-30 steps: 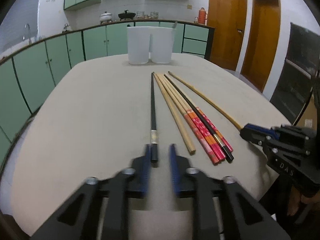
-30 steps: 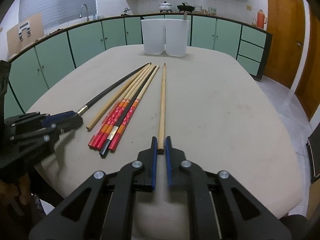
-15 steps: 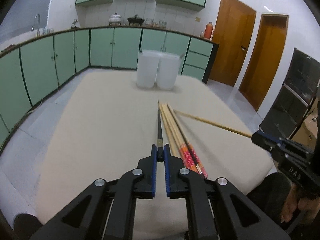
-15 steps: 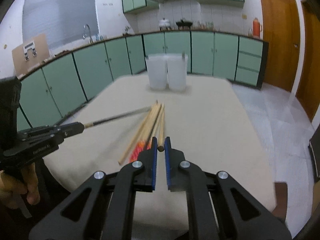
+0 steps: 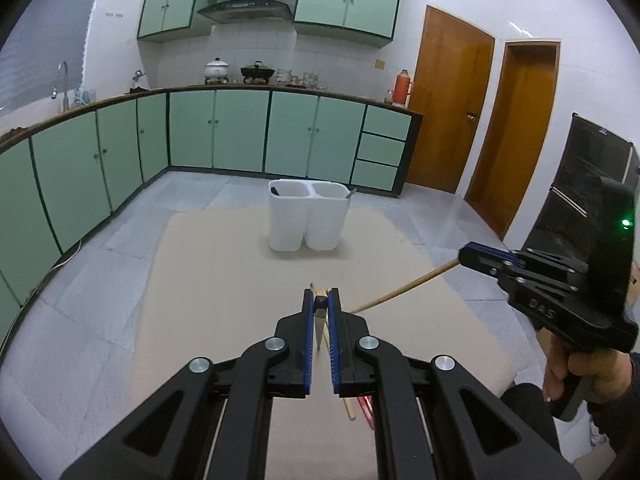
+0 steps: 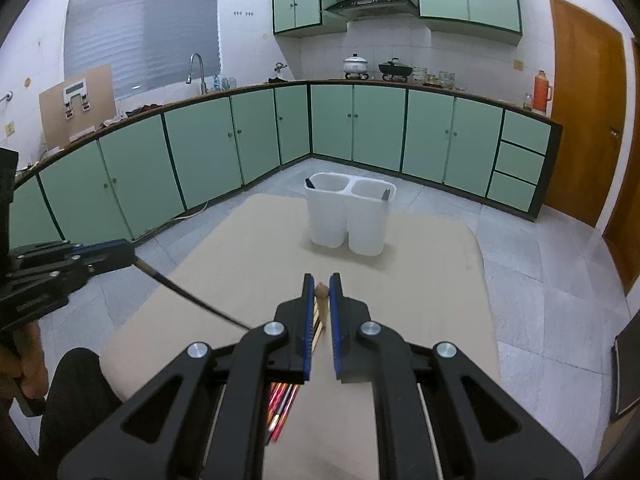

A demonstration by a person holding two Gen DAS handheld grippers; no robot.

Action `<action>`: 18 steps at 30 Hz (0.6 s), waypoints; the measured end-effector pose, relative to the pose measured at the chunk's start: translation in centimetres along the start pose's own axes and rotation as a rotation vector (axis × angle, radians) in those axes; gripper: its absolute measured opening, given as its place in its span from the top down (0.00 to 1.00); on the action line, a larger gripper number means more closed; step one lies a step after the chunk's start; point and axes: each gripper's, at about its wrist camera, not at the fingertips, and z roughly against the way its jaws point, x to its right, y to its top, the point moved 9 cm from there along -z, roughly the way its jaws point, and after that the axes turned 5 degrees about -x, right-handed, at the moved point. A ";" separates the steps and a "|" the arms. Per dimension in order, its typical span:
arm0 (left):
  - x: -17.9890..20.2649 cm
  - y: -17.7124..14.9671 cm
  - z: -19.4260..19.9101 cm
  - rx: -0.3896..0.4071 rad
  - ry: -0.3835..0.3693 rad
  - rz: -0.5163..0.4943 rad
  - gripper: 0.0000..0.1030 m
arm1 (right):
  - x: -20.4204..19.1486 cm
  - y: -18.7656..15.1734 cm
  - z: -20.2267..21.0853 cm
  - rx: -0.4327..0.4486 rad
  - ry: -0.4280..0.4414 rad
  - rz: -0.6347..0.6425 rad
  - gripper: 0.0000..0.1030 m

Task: Organize utensils
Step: 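Carry both chopsticks upright and lower them into the white holder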

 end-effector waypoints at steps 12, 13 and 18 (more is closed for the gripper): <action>-1.3 3.5 -2.4 -0.060 -0.043 0.022 0.94 | 1.4 4.3 -2.5 -0.100 0.030 -0.008 0.94; -1.2 3.6 -2.5 -0.063 -0.045 0.017 0.94 | 1.5 4.4 -2.5 -0.105 0.030 -0.004 0.94; -1.0 4.9 -2.2 -0.069 -0.048 -0.006 0.94 | 1.3 5.6 -1.9 -0.125 0.015 0.048 0.94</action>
